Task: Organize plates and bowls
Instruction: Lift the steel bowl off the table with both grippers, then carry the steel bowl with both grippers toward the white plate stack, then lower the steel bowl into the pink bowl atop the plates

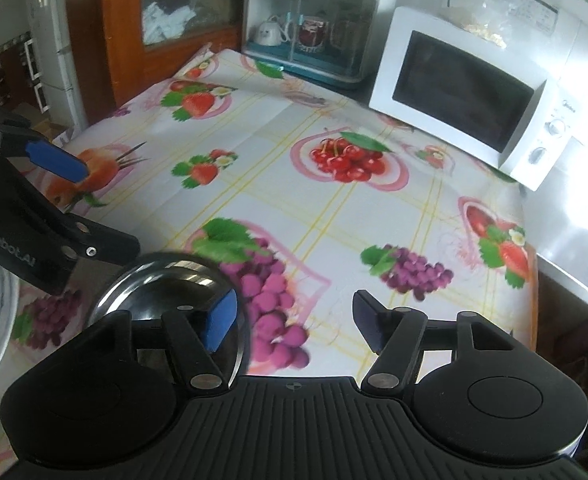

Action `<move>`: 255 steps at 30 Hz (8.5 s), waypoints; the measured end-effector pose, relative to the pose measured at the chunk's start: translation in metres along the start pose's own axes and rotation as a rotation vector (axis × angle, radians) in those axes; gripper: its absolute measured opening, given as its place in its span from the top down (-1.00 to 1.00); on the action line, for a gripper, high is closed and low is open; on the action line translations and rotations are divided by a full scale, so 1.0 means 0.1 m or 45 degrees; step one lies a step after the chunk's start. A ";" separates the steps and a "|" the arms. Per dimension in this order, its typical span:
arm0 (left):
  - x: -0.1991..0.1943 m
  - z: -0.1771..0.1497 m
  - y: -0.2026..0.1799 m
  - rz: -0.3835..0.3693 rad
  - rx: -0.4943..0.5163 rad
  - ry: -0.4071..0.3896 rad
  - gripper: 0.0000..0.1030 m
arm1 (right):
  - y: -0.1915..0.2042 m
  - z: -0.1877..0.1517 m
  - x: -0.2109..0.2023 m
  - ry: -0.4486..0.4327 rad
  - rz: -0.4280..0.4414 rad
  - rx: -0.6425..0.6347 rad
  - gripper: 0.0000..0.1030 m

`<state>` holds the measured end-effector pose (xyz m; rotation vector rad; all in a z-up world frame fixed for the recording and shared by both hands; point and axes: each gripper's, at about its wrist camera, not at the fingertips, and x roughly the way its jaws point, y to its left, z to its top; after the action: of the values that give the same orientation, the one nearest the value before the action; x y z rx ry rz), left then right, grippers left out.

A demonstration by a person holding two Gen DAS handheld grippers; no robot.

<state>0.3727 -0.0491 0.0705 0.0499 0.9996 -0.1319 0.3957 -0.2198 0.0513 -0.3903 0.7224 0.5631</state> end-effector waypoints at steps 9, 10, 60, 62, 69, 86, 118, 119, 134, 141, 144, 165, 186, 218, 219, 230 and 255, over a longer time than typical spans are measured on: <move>0.26 0.28 0.25 0.033 -0.065 0.001 -0.92 | -0.34 0.22 0.20 -0.017 -0.044 0.063 -0.27; 0.27 0.27 0.26 0.033 -0.071 0.004 -0.92 | -0.35 0.21 0.21 -0.017 -0.046 0.063 -0.28; 0.28 -0.58 0.03 -0.228 -0.225 0.147 -0.85 | 0.36 -0.66 0.35 0.118 0.226 0.201 -0.35; 0.30 -0.58 0.02 -0.233 -0.226 0.153 -0.84 | 0.36 -0.67 0.38 0.125 0.248 0.231 -0.35; 0.36 -0.57 0.04 -0.235 -0.239 0.165 -0.80 | 0.39 -0.67 0.44 0.129 0.282 0.267 -0.44; 0.58 -0.54 -0.02 -0.270 -0.255 0.207 -0.55 | 0.33 -0.64 0.46 0.142 0.313 0.277 -0.44; 0.64 -0.53 -0.14 -0.299 -0.228 0.239 -0.07 | 0.40 -0.56 0.47 0.198 0.293 0.249 -0.45; 0.61 -0.54 -0.15 -0.288 -0.216 0.235 -0.07 | 0.41 -0.56 0.46 0.205 0.293 0.244 -0.45; 0.60 -0.63 0.05 -0.331 -0.323 0.227 -0.12 | 0.37 -0.57 0.49 0.240 0.323 0.319 -0.43; 0.71 -0.68 0.10 -0.407 -0.421 0.263 -0.08 | 0.39 -0.55 0.50 0.261 0.325 0.301 -0.46; 0.71 -0.67 0.08 -0.400 -0.426 0.270 -0.09 | 0.39 -0.54 0.51 0.274 0.321 0.306 -0.46; 0.57 -0.73 0.16 -0.344 -0.466 0.295 -0.10 | 0.59 -0.43 0.43 0.326 0.303 0.255 -0.35; 0.65 -0.85 0.25 -0.391 -0.563 0.287 -0.11 | 0.46 -0.52 0.50 0.390 0.392 0.404 -0.32; -0.72 -1.28 1.06 -0.220 -0.749 0.150 -0.13 | 1.59 0.16 -0.10 0.347 0.519 0.165 -0.30; -0.76 -1.33 1.12 -0.214 -0.761 0.145 -0.13 | 1.67 0.18 -0.10 0.346 0.529 0.149 -0.30; -1.00 -2.05 1.76 -0.134 -0.921 0.165 -0.13 | 2.57 0.20 0.09 0.393 0.637 0.017 -0.30; -0.80 -2.36 2.00 -0.182 -0.923 0.224 -0.14 | 2.92 0.06 0.25 0.467 0.608 0.039 -0.29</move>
<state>0.1594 0.1807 0.0060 -0.6832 1.1772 0.1118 0.2375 0.0211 -0.0037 -0.2937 1.1905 0.9422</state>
